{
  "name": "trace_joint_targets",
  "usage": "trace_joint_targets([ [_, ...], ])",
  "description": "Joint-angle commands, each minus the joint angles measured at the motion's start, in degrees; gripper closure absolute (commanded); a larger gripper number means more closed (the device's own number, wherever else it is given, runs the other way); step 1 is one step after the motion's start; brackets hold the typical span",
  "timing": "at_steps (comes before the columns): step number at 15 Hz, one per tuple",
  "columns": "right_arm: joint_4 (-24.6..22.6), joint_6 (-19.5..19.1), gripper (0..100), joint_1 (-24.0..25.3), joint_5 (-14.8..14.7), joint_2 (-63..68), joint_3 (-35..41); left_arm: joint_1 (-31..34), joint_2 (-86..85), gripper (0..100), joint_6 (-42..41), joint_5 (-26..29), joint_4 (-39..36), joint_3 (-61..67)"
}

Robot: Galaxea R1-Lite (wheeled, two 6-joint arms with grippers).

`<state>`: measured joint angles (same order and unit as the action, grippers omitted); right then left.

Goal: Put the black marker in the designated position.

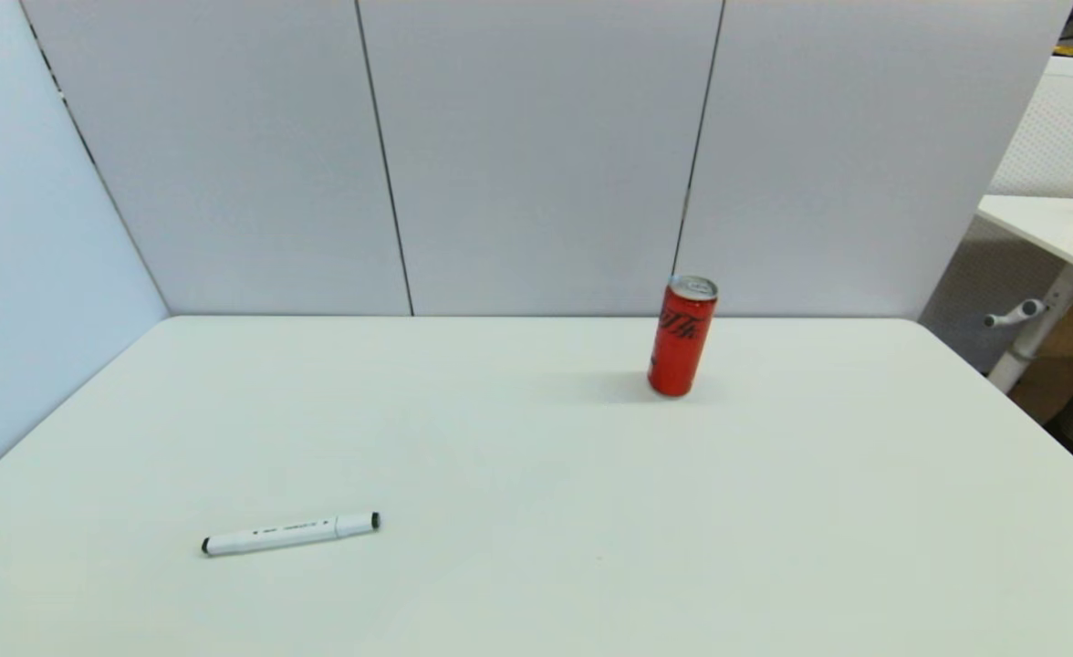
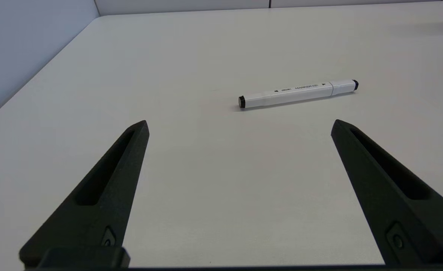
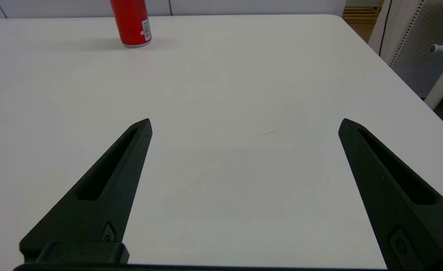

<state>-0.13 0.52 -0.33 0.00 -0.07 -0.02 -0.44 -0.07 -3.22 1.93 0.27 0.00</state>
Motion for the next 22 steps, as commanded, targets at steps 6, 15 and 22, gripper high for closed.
trace_joint_targets([
  [6,-0.04,0.09,0,-0.02,0.00,0.07,0.02,0.00,0.07,0,-0.03,0.01,0.00,0.00],
  [15,-0.04,0.09,0,-0.02,0.00,0.07,0.02,0.00,0.07,0,-0.03,0.01,0.00,0.00],
  [22,-0.04,0.09,0,-0.02,0.00,0.07,0.02,-0.09,13.43,0,-7.77,0.45,0.43,-10.02],
])
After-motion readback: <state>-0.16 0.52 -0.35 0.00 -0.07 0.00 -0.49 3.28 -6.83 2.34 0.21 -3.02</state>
